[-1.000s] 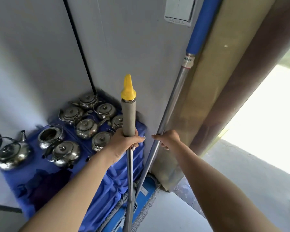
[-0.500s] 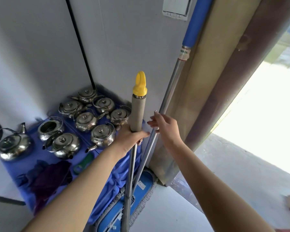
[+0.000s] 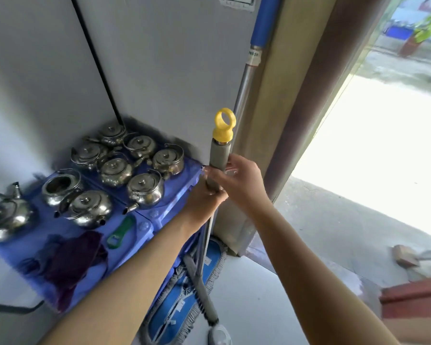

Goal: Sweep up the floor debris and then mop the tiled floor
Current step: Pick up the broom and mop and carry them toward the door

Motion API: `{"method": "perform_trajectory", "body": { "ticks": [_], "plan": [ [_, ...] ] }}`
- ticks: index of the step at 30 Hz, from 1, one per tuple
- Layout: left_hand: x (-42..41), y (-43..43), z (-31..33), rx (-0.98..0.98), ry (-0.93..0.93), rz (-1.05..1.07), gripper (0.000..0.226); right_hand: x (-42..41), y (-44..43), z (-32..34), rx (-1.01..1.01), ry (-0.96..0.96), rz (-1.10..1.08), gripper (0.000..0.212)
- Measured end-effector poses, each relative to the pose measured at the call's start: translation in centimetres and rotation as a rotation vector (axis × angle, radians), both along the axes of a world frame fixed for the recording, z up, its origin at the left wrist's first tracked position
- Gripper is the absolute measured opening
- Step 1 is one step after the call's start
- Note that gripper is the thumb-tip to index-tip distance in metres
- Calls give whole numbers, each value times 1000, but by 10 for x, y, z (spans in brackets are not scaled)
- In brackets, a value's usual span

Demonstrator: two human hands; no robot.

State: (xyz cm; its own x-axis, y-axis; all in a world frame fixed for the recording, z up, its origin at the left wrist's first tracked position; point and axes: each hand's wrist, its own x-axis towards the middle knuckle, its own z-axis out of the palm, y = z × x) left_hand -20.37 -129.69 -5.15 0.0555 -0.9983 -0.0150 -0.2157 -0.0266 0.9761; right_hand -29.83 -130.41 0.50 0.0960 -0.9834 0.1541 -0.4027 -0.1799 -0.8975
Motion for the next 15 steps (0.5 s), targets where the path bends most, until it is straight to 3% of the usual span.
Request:
{"method": "perform_trajectory", "body": {
  "ticks": [7,11,15],
  "plan": [
    [6,14,-24,69,-92,-186,31,-27,16,-24,128,-313,36,26],
    [-4,10,-35,72,-131,-225,44,-41,15,-36,138,-300,28,28],
    [-27,-2,-53,143,-57,-174,17,-67,2,-48,193,-295,55,27]
  ]
}}
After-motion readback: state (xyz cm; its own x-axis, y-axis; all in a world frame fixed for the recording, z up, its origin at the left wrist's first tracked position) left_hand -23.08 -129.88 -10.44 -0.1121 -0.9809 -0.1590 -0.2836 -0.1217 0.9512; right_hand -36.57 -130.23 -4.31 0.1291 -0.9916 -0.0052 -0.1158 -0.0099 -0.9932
